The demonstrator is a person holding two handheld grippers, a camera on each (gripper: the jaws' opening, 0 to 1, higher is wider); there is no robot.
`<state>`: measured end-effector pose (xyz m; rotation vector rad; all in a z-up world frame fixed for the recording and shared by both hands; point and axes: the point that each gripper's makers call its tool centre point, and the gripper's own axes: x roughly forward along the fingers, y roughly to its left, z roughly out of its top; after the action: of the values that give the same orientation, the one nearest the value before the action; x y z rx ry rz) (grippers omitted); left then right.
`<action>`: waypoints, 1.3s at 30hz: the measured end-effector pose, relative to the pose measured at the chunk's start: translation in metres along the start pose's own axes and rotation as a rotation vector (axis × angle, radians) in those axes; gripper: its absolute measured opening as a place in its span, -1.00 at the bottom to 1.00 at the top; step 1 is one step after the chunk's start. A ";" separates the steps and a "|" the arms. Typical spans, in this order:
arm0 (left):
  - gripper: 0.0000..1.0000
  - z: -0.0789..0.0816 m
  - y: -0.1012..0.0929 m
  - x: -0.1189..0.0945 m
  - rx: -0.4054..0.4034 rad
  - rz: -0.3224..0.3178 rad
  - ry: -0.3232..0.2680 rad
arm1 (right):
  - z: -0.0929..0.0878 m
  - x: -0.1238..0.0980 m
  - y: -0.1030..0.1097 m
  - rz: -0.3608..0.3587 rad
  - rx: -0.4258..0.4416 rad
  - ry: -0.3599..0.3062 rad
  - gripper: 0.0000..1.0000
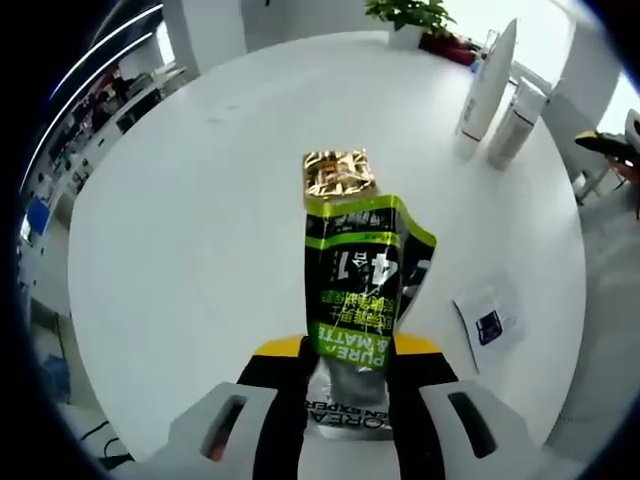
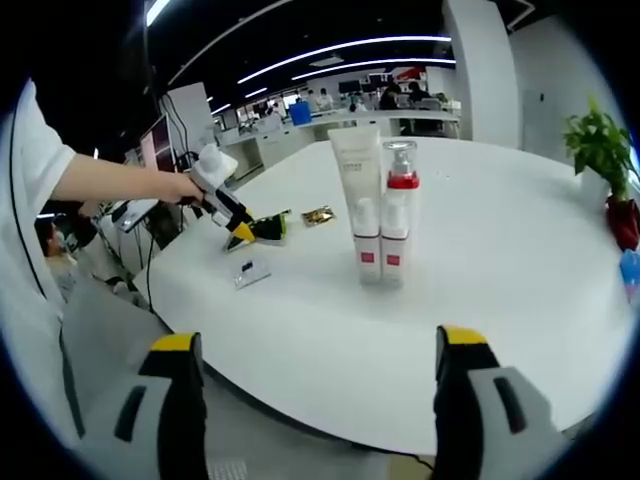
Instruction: Arrange the skincare products in the storage area until every visible bottle or jar stands upright without overlapping.
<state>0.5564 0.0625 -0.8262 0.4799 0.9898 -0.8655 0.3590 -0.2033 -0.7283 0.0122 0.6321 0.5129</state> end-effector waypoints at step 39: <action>-0.54 0.039 -0.086 -0.069 0.158 -0.009 -0.189 | 0.012 0.000 0.023 0.101 -0.024 -0.043 0.87</action>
<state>0.4889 0.0129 -0.7446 0.5178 0.7548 -0.9827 0.3554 -0.1812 -0.7146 0.0323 0.5851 0.6161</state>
